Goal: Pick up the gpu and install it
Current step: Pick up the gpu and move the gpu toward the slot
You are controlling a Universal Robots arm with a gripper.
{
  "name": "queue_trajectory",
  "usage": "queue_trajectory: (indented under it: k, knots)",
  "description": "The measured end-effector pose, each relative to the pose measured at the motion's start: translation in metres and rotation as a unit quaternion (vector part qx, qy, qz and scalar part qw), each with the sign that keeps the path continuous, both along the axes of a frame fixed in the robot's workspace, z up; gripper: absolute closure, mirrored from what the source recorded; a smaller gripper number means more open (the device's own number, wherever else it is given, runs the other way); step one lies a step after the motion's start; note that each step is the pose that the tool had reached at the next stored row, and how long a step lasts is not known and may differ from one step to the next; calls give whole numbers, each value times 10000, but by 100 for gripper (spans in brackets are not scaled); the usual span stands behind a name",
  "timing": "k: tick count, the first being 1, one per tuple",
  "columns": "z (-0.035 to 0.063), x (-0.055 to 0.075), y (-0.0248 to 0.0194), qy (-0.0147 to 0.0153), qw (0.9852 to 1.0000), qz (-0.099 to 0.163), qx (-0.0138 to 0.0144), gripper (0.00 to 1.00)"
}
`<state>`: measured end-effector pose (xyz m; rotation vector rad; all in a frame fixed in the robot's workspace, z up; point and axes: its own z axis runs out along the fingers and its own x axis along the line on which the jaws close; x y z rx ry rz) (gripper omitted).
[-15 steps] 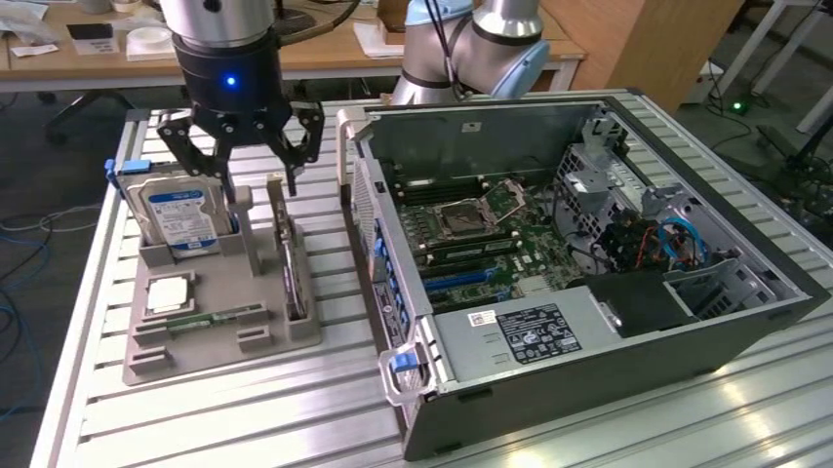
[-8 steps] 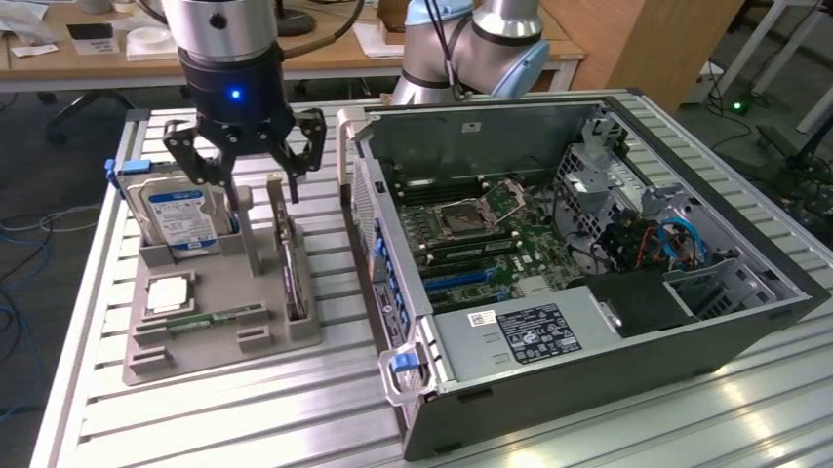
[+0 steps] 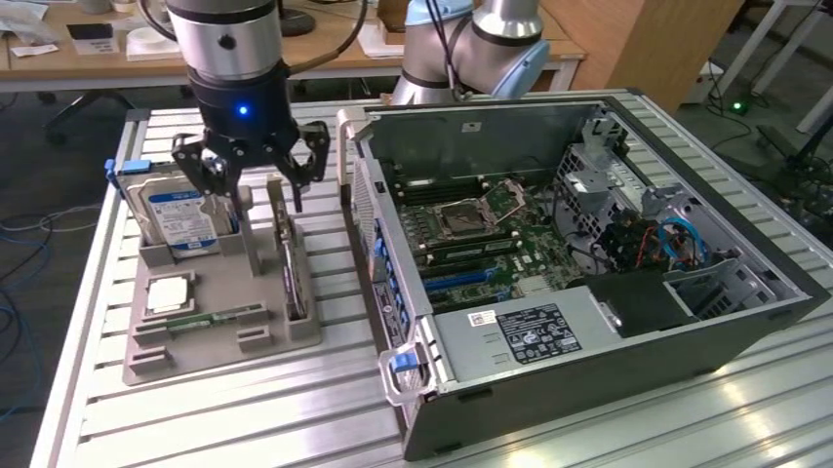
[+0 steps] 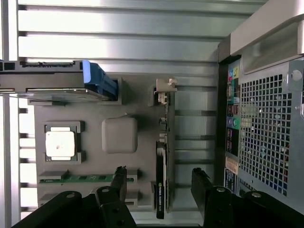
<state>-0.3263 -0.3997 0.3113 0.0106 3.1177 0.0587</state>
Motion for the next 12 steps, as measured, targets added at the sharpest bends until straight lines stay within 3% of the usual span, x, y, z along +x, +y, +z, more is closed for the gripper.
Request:
queue_trajectory:
  k: [12]
  knots:
    - [-219, 15, 0, 0, 10000, 1, 0, 34]
